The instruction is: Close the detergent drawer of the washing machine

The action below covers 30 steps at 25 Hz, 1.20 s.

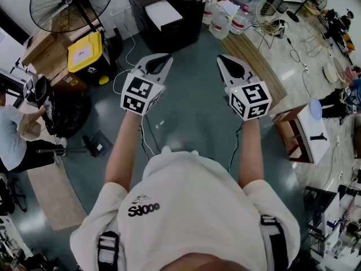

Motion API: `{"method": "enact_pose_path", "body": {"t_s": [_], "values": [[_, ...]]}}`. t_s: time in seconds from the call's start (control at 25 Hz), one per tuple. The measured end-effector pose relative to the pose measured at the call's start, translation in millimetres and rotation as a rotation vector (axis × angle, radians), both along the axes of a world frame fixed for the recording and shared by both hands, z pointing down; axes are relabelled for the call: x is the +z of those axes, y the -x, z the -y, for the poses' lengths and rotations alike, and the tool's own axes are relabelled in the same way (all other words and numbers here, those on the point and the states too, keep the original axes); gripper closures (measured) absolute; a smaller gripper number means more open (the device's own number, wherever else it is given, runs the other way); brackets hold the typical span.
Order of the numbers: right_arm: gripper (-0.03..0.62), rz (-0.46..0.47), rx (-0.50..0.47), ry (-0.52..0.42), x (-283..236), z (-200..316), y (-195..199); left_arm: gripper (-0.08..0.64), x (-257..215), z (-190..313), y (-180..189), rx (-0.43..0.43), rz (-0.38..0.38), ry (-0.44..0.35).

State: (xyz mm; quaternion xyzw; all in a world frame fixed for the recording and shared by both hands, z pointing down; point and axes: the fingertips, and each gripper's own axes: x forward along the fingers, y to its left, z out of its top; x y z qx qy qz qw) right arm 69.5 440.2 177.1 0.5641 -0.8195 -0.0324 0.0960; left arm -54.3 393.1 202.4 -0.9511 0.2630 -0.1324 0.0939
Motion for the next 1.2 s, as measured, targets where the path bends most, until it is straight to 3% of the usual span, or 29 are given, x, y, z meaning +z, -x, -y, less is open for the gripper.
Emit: {"method": "enact_pose_path", "body": {"t_s": [0.4, 0.64, 0.88, 1.2], "values": [[0.594, 0.012, -0.048, -0.009, 7, -1, -29, 0.543, 1, 1, -28, -0.02, 0.018, -0.009], [0.594, 0.136, -0.135, -0.005, 7, -6, -48, 0.543, 13, -5, -42, -0.069, 0.009, 0.009], [0.594, 0.113, -0.149, -0.01, 17, 0, -68, 0.543, 28, -5, -59, -0.072, 0.023, 0.026], [0.594, 0.098, -0.145, 0.045, 32, 54, -83, 0.543, 37, 58, -74, -0.06, 0.049, 0.015]]}}
